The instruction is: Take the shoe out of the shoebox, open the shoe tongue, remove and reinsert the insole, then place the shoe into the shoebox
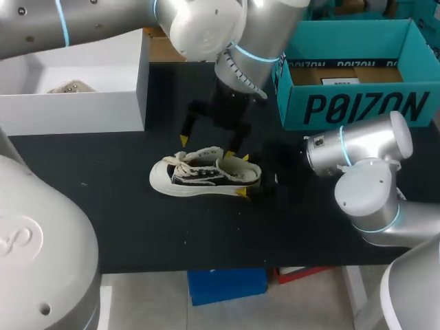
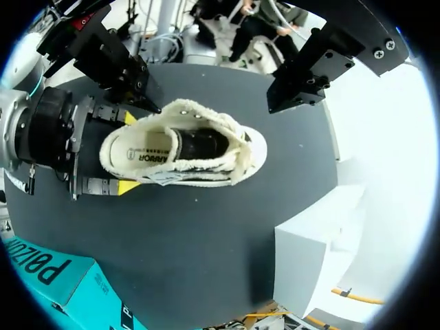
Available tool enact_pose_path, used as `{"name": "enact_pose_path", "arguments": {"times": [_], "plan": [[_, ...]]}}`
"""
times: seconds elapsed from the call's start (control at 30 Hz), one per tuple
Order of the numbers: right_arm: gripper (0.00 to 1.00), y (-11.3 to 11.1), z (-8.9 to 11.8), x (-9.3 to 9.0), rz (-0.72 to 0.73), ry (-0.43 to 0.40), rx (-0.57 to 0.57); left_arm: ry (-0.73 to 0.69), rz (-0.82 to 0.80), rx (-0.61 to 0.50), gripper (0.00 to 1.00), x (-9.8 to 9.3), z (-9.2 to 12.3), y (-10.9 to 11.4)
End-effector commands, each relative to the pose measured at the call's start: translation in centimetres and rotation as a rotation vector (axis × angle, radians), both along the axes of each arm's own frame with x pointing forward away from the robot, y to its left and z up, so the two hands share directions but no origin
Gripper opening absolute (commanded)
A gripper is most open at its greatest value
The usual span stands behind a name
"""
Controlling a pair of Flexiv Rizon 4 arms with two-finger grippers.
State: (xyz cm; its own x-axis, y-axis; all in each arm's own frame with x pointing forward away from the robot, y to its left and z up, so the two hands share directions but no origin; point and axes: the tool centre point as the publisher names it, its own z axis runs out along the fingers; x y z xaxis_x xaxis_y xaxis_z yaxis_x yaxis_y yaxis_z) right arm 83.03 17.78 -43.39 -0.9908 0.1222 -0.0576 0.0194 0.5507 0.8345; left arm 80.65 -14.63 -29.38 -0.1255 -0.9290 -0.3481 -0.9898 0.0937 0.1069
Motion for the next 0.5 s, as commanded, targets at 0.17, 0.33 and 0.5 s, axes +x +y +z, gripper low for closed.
{"name": "enact_pose_path", "arguments": {"times": [0.17, 0.33, 0.5], "plan": [[0.00, 0.3, -0.1, 0.1, -0.002, 0.001, -0.004, 0.009, -0.041, 0.058, 1.00, 0.2, -2.9, -2.0], [0.00, 0.3, -0.1, 0.1, -0.002, 0.001, -0.004, 0.008, -0.039, 0.034, 1.00, 0.3, -3.8, -2.2], [0.00, 0.3, -0.1, 0.1, -0.002, 0.001, -0.004, -0.004, -0.025, -0.005, 1.00, 0.6, -4.7, -1.9]]}}
